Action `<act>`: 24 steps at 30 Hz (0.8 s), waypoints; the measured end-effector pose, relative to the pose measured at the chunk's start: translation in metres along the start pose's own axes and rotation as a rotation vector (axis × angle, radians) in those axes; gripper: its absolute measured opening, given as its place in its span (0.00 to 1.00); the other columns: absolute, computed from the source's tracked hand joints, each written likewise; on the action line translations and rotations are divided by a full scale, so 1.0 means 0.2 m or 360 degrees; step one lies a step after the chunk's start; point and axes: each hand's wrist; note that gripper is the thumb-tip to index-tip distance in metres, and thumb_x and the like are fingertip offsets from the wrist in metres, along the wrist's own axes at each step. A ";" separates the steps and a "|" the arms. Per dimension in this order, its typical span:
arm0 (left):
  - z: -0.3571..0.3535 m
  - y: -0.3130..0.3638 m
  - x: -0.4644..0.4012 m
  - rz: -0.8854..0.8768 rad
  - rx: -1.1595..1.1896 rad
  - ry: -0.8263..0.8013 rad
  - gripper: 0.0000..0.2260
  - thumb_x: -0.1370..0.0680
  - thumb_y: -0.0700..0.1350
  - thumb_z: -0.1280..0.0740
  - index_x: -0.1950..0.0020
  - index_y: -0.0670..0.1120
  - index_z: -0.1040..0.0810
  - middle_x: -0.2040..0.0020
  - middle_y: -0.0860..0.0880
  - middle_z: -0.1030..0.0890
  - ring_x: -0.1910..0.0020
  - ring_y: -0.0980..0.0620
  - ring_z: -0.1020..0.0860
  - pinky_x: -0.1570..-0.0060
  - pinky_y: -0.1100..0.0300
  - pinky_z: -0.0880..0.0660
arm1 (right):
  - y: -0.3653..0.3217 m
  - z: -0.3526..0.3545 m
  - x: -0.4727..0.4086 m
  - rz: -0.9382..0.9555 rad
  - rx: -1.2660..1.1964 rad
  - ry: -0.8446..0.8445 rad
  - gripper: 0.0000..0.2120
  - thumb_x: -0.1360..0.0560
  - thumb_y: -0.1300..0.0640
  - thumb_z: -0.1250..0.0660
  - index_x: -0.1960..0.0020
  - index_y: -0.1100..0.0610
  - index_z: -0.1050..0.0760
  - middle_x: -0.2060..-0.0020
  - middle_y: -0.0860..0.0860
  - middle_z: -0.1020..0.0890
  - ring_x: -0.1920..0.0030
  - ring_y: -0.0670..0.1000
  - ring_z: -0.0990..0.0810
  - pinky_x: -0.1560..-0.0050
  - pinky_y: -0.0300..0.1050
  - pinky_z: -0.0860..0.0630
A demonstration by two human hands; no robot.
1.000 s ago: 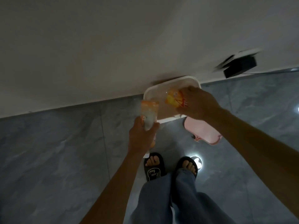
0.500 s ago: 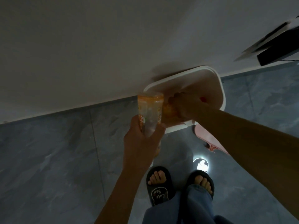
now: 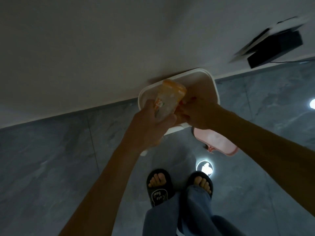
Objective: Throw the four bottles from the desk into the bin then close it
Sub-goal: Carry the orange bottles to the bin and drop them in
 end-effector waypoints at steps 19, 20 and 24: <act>-0.41 0.01 -0.54 -0.0433 -0.0964 -0.0211 0.26 0.24 0.52 0.31 0.27 0.51 0.31 0.31 0.46 0.24 0.33 0.42 0.25 0.34 0.47 0.28 | -0.02 -0.32 0.18 -0.0149 -0.0462 0.0580 0.14 0.21 0.51 0.35 0.38 0.53 0.22 0.44 0.50 0.16 0.48 0.53 0.18 0.49 0.49 0.20; -0.43 -0.01 -0.56 -0.0356 -0.0970 -0.0229 0.27 0.24 0.52 0.30 0.26 0.50 0.31 0.30 0.44 0.25 0.32 0.41 0.26 0.32 0.45 0.29 | -0.02 -0.33 0.18 -0.0151 -0.0478 0.0601 0.13 0.22 0.51 0.34 0.39 0.53 0.21 0.46 0.51 0.16 0.50 0.53 0.17 0.50 0.48 0.20; -0.45 -0.04 -0.63 -0.0302 -0.0922 -0.0290 0.23 0.23 0.53 0.32 0.28 0.53 0.27 0.31 0.45 0.23 0.32 0.43 0.26 0.33 0.45 0.29 | -0.02 -0.35 0.19 -0.0127 -0.0453 0.0697 0.12 0.23 0.53 0.32 0.42 0.55 0.19 0.45 0.51 0.15 0.52 0.53 0.17 0.52 0.47 0.21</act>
Point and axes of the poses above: each hand's wrist, its own x-axis away from the middle knuckle, its own z-axis out of the back of the hand, y = z × x
